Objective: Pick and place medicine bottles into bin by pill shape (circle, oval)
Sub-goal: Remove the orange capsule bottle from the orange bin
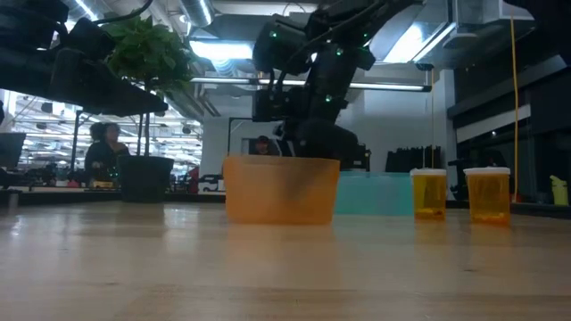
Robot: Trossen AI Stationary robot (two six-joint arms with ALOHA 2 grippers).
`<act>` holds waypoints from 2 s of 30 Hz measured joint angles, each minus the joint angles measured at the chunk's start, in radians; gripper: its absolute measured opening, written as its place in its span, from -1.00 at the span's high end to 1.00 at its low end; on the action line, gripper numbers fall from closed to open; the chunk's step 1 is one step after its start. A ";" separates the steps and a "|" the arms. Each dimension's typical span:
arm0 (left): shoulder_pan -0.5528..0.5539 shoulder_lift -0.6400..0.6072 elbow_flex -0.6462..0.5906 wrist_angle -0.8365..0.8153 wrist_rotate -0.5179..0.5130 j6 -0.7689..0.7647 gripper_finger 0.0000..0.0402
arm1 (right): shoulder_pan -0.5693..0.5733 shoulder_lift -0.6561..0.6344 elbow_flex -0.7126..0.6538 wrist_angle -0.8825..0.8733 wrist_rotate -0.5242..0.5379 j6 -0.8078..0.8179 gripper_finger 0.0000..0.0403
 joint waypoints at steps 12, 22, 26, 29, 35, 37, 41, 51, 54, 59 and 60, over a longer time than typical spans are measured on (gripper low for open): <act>0.000 0.000 0.000 -0.001 0.000 0.000 -0.28 | 0.000 0.011 0.029 0.026 0.005 0.005 -0.11; 0.000 0.000 0.000 -0.001 0.000 0.000 -0.28 | 0.001 0.011 0.041 0.006 0.005 0.010 0.00; 0.000 0.000 0.000 -0.001 0.000 0.000 -0.28 | 0.015 -0.001 0.047 0.001 0.023 0.011 -0.01; 0.000 0.000 0.000 -0.001 0.000 0.000 -0.28 | 0.031 -0.019 0.077 -0.018 0.044 0.013 0.00; 0.000 0.000 0.000 0.000 0.000 0.000 -0.28 | 0.037 -0.050 0.149 -0.085 0.047 0.066 -0.01; 0.000 0.000 0.000 0.000 0.000 0.000 -0.28 | 0.036 -0.054 0.176 -0.124 0.049 0.109 -0.01; 0.000 0.000 0.000 0.000 0.000 0.000 -0.28 | 0.039 -0.057 0.229 -0.193 0.050 0.154 -0.01; 0.000 0.000 0.000 -0.002 0.000 0.000 -0.28 | 0.084 -0.203 0.264 -0.563 0.050 0.373 -0.01; 0.000 0.000 0.000 -0.002 0.000 0.000 -0.28 | 0.140 -0.265 0.240 -0.625 0.072 0.450 -0.01; 0.000 0.000 0.000 -0.001 0.000 0.000 -0.28 | 0.283 -0.453 0.014 -0.572 0.218 0.615 -0.01; 0.000 0.000 0.000 -0.001 0.000 0.000 -0.28 | 0.319 -0.506 -0.056 -0.530 0.263 0.664 -0.01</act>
